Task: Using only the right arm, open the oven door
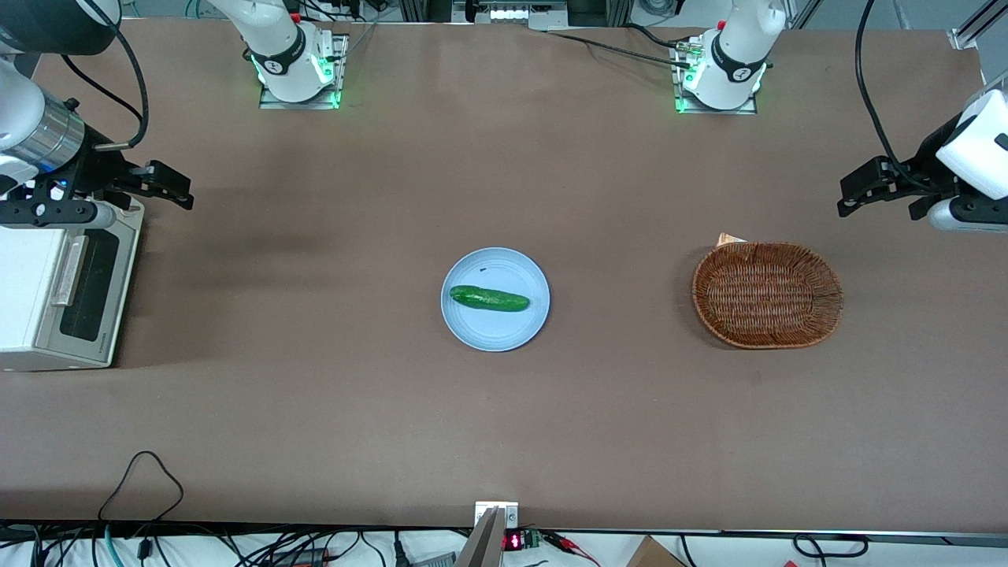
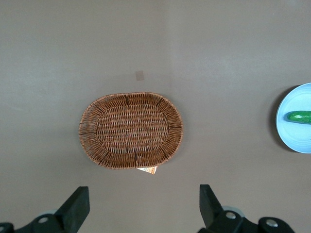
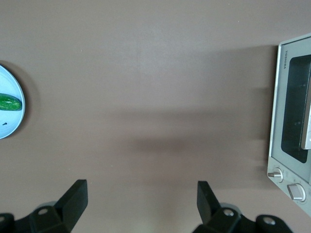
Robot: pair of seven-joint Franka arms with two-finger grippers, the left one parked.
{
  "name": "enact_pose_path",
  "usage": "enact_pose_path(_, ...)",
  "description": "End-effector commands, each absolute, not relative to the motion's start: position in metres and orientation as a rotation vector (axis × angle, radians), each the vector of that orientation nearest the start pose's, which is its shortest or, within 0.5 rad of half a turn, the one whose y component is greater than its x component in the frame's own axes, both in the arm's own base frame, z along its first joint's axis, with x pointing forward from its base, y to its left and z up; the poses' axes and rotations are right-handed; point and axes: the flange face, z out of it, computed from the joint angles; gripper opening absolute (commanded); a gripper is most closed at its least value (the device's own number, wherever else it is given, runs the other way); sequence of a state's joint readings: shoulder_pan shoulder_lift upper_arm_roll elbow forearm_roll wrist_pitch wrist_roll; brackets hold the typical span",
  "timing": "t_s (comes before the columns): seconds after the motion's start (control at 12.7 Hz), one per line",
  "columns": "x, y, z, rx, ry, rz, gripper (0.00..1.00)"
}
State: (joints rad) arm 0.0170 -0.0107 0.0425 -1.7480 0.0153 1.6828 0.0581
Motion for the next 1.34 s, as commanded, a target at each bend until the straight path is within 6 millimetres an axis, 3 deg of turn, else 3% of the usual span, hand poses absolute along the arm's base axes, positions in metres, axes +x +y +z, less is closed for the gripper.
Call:
enact_pose_path(0.0, 0.5555, 0.0324, 0.5617, -3.117, -0.004, 0.076, 1.0)
enact_pose_path(1.26, 0.552, 0.0313, 0.5585, -3.118, -0.022, 0.126, 1.0)
